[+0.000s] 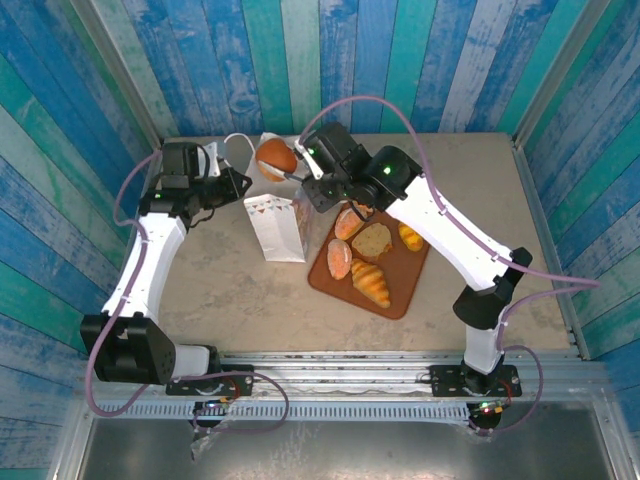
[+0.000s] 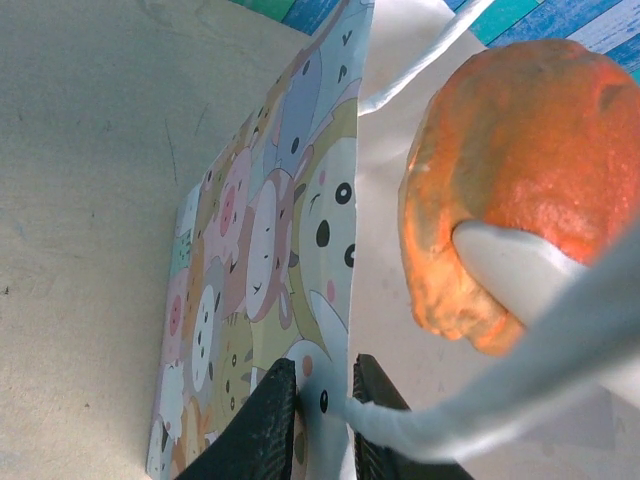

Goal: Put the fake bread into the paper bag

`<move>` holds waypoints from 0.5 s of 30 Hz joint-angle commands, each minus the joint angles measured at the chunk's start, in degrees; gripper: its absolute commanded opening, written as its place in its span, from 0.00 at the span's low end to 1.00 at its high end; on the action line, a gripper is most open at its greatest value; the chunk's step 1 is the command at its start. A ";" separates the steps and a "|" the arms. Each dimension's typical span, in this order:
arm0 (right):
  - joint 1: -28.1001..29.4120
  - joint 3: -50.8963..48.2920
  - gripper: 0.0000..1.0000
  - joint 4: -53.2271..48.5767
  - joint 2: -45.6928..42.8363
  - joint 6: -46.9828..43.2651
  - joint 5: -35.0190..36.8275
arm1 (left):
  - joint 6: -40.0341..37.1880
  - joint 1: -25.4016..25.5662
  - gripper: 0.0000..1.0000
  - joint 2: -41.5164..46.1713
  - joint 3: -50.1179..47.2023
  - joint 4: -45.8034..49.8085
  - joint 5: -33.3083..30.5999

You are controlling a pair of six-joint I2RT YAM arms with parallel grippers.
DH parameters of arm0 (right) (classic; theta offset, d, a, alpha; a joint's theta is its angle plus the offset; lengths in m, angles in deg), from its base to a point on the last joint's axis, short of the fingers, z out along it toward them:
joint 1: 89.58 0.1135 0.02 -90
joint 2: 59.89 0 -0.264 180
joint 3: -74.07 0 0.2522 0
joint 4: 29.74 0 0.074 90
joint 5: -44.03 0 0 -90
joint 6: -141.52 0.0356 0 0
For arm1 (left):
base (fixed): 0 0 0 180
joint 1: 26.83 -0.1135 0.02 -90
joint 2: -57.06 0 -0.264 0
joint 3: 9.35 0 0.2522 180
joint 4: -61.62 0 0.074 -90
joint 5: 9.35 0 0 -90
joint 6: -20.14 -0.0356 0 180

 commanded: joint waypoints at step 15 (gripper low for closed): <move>0.17 1.41 0.44 -0.09 3.27 -2.28 6.81 | -0.77 0.00 0.20 -0.54 -0.32 -0.18 -0.25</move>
